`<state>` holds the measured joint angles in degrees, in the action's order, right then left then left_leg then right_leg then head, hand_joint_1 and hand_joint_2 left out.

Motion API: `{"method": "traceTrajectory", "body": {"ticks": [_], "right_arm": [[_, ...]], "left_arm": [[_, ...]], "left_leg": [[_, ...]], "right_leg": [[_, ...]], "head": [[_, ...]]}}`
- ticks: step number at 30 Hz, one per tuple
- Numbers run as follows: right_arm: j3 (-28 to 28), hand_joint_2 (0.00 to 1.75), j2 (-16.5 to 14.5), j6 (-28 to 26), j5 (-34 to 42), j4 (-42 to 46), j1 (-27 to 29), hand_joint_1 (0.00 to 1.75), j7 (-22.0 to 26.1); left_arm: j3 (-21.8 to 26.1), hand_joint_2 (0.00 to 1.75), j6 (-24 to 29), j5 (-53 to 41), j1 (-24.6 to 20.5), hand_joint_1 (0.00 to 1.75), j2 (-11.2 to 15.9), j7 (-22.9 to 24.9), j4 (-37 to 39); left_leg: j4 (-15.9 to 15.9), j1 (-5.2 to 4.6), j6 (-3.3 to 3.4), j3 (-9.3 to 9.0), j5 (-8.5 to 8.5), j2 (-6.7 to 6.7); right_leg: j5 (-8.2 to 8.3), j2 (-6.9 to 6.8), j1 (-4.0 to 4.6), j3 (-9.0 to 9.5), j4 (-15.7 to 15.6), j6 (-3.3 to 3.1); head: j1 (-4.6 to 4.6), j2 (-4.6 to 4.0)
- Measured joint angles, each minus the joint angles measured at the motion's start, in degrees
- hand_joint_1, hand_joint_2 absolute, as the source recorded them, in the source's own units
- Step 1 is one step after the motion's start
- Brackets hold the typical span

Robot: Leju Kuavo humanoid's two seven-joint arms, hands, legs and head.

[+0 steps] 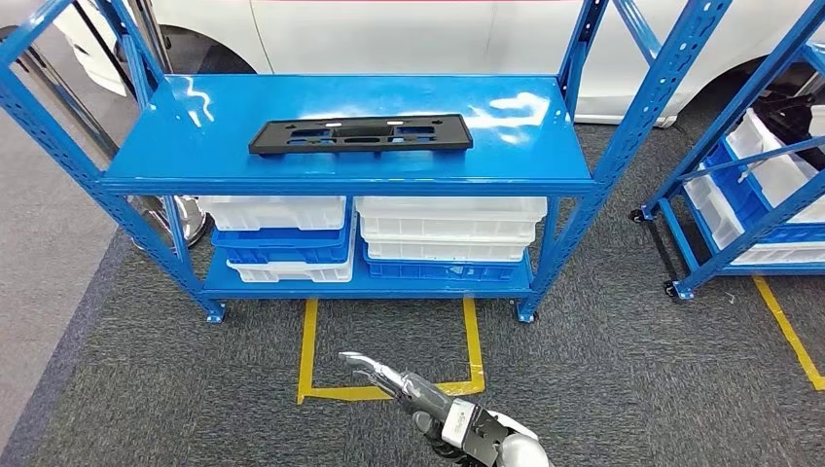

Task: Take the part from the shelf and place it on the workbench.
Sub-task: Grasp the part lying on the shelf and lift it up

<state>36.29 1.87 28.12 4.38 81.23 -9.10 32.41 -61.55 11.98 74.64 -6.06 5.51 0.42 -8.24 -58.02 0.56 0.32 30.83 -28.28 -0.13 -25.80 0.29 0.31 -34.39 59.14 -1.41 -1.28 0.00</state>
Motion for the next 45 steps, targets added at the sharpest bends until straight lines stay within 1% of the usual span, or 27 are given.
{"method": "traceTrajectory", "body": {"ticks": [2,5,6,7,8,10,11,13,15,17,18,20,21,22,23,25,27,30,32,34,36,37,38,39,41,43,45], "right_arm": [[0.04,0.0,0.03,-0.01,-0.04,0.16,-0.02,0.0,0.02],[0.22,0.0,0.07,-0.01,-0.14,0.21,0.02,0.0,0.01],[0.27,0.0,0.09,-0.01,-0.16,0.21,0.06,0.0,0.01],[0.31,0.0,0.1,-0.01,-0.16,0.21,0.1,0.0,0.01],[0.33,0.0,0.1,-0.01,-0.16,0.21,0.11,0.0,0.01],[0.36,0.0,0.1,-0.02,-0.17,0.21,0.11,0.0,0.01],[0.36,0.0,0.1,-0.04,-0.21,0.22,0.1,0.0,0.01],[0.37,0.0,0.11,-0.1,-0.32,0.31,0.08,0.0,0.01],[0.39,0.0,0.12,-0.19,-0.44,0.51,0.07,0.0,0.02],[0.42,0.0,0.13,-0.36,-0.51,0.78,0.03,0.0,0.06],[0.43,0.0,0.14,-0.47,-0.54,0.89,0.03,0.0,0.07],[0.45,0.0,0.22,-0.66,-0.63,0.99,0.11,0.0,0.09],[0.48,0.0,0.29,-0.7,-0.68,0.99,0.19,0.0,0.09],[0.5,0.0,0.37,-0.73,-0.73,0.99,0.25,0.0,0.09],[0.52,0.0,0.43,-0.73,-0.76,0.99,0.29,0.0,0.09],[0.54,0.0,0.51,-0.73,-0.81,0.99,0.28,0.0,0.09],[0.55,0.0,0.58,-0.73,-0.84,1.01,0.24,0.0,0.09],[0.58,0.0,0.61,-0.73,-0.91,1.05,0.15,0.0,0.09],[0.68,0.0,0.59,-0.72,-0.92,1.13,0.12,0.0,0.09],[0.76,0.0,0.58,-0.72,-0.93,1.16,0.12,0.0,0.09],[0.79,0.0,0.6,-0.72,-0.95,1.15,0.16,0.0,0.09],[0.8,0.0,0.6,-0.71,-0.95,1.15,0.19,0.0,0.09],[0.81,0.0,0.6,-0.71,-0.96,1.15,0.2,0.0,0.09],[0.81,0.0,0.6,-0.71,-0.96,1.15,0.19,0.0,0.09],[0.83,0.0,0.6,-0.72,-0.96,1.15,0.16,0.0,0.09],[0.84,0.0,0.6,-0.73,-0.95,1.15,0.1,0.0,0.07],[0.86,0.0,0.6,-0.73,-0.95,1.15,0.05,0.0,0.07]], "left_arm": [[-0.03,0.0,0.0,0.01,-0.02,0.0,0.0,-0.03,0.0],[-0.1,0.0,-0.01,0.05,-0.01,0.0,0.03,-0.07,0.02],[-0.14,0.0,-0.01,0.06,0.07,0.0,0.04,-0.07,0.02],[-0.19,0.0,-0.01,0.07,0.17,0.0,0.07,-0.07,0.02],[-0.24,0.0,-0.01,0.07,0.27,0.0,0.1,-0.07,0.02],[-0.32,0.0,-0.03,0.08,0.35,0.0,0.17,-0.07,0.02],[-0.35,0.0,-0.05,0.09,0.27,0.0,0.19,-0.08,0.02],[-0.41,0.0,-0.11,0.11,0.11,0.0,0.2,-0.09,0.02],[-0.49,0.0,-0.14,0.16,0.06,0.0,0.2,-0.09,0.02],[-0.65,0.0,-0.15,0.19,0.06,0.0,0.19,-0.09,0.02],[-0.73,0.0,-0.16,0.2,0.04,0.0,0.19,-0.09,0.02],[-0.88,0.0,-0.16,0.23,-0.02,0.0,0.19,-0.09,0.02],[-0.93,0.0,-0.16,0.24,-0.03,0.0,0.2,-0.09,0.02],[-0.98,0.0,-0.16,0.24,-0.02,0.0,0.2,-0.09,0.02],[-1.01,0.0,-0.16,0.24,0.0,0.0,0.21,-0.09,0.02],[-1.07,0.0,-0.17,0.24,0.02,0.0,0.2,-0.1,0.02],[-1.15,0.0,-0.19,0.24,-0.12,0.0,0.15,-0.19,0.02],[-1.24,0.0,-0.21,0.24,-0.09,0.0,0.17,-0.27,0.03],[-1.28,0.0,-0.2,0.24,-0.02,0.0,0.2,-0.27,0.05],[-1.31,0.0,-0.2,0.24,-0.16,0.0,0.19,-0.27,0.07],[-1.32,0.0,-0.2,0.24,-0.28,0.0,0.2,-0.28,0.07],[-1.32,0.0,-0.2,0.24,-0.21,0.0,0.21,-0.28,0.07],[-1.33,0.0,-0.2,0.24,-0.1,0.0,0.21,-0.28,0.07],[-1.33,0.0,-0.2,0.24,-0.01,0.0,0.21,-0.27,0.07],[-1.33,0.0,-0.2,0.24,0.04,0.0,0.28,-0.28,0.08],[-1.34,0.0,-0.2,0.24,-0.08,0.0,0.36,-0.31,0.09],[-1.35,0.0,-0.21,0.24,-0.14,0.0,0.38,-0.33,0.09]], "left_leg": [[-2.09,0.01,-0.59,0.79,-1.29,0.01],[-12.2,0.22,-1.4,6.26,-5.46,0.03],[-14.8,0.29,-1.61,7.95,-5.88,0.04],[-15.51,0.36,-1.76,8.76,-5.14,0.06],[-13.98,0.45,-1.85,8.48,-3.3,0.1],[-6.91,0.56,-1.78,5.75,1.18,0.68],[-3.73,0.46,-1.55,4.44,2.42,1.0],[-1.34,0.18,-0.85,3.49,2.52,1.3],[-1.03,0.18,-0.06,3.42,2.48,0.94],[-0.7,0.39,0.71,3.09,2.47,0.66],[-0.56,0.49,1.07,2.92,2.44,0.5],[-0.55,0.45,1.48,2.84,2.24,0.04],[-0.56,0.42,1.53,2.78,2.14,-0.28],[-0.56,0.41,1.54,2.65,2.03,-0.67],[-0.57,0.41,1.48,2.41,1.89,-1.1],[-0.56,0.44,1.25,1.77,1.52,-2.01],[-0.64,0.37,0.78,1.5,1.2,-2.84],[-0.26,0.49,-0.32,1.5,1.1,-3.75],[-1.12,0.48,-0.94,1.66,0.4,-2.93],[-6.36,0.52,-1.42,4.17,-2.24,-1.27],[-13.81,0.57,-1.85,8.35,-4.98,-0.54],[-15.75,0.58,-1.96,9.67,-5.01,-0.42],[-15.56,0.59,-1.98,9.94,-3.92,-0.33],[-13.2,0.58,-1.91,9.09,-1.89,-0.25],[-5.64,0.43,-1.43,5.76,2.18,0.01],[-1.17,0.13,-0.79,3.7,3.4,0.22],[-0.56,0.0,-0.26,3.51,3.06,0.16]], "right_leg": [[0.03,-0.23,-0.45,0.82,-0.86,-0.43],[-0.43,-0.75,-0.58,1.61,-1.13,-0.97],[-0.66,-0.84,-0.57,1.78,-1.05,-1.0],[-0.92,-0.89,-0.59,1.99,-0.96,-0.98],[-1.25,-0.91,-0.62,2.27,-0.8,-0.88],[-2.06,-1.02,-0.63,2.88,-0.41,-0.48],[-2.44,-1.09,-0.51,3.01,-0.13,-0.18],[-2.84,-1.34,-0.22,3.02,0.08,0.35],[-3.09,-1.56,-0.12,3.1,0.08,0.85],[-4.32,-1.24,-0.27,2.6,1.71,1.44],[-5.62,-0.97,-0.4,1.5,4.06,1.71],[-8.7,-0.64,-0.59,-2.51,11.38,1.99],[-9.49,-0.59,-0.65,-4.49,14.53,2.06],[-9.17,-0.57,-0.68,-5.7,15.97,2.07],[-7.66,-0.51,-0.7,-5.79,15.21,1.98],[-2.88,0.26,-0.69,-3.21,8.41,1.52],[-0.43,1.69,-0.6,-0.58,2.34,1.04],[-0.71,1.96,-0.43,0.35,0.43,0.65],[-0.62,1.35,-0.72,1.16,-0.43,0.11],[-0.72,0.41,-0.83,1.97,-1.0,-0.49],[-1.11,-0.45,-0.68,2.29,-0.97,-0.84],[-1.33,-0.73,-0.62,2.45,-0.9,-0.88],[-1.57,-0.92,-0.59,2.64,-0.81,-0.85],[-1.85,-1.03,-0.57,2.89,-0.7,-0.77],[-2.51,-1.27,-0.42,3.41,-0.46,-0.44],[-2.95,-1.44,-0.21,3.51,-0.26,0.04],[-3.03,-1.52,-0.11,3.5,-0.34,0.5]], "head": [[0.08,0.0],[0.16,0.0],[0.17,0.0],[0.16,0.0],[0.17,0.0],[0.16,0.0],[0.15,0.0],[0.12,0.0],[0.1,0.0],[0.08,0.0],[0.07,0.0],[0.06,0.0],[0.07,0.0],[0.07,0.0],[0.07,0.0],[0.06,0.0],[0.04,0.0],[0.04,0.0],[0.13,0.0],[0.24,0.0],[0.3,0.0],[0.31,0.0],[0.31,0.0],[0.31,0.0],[0.29,0.0],[0.27,0.0],[0.27,0.0]]}}
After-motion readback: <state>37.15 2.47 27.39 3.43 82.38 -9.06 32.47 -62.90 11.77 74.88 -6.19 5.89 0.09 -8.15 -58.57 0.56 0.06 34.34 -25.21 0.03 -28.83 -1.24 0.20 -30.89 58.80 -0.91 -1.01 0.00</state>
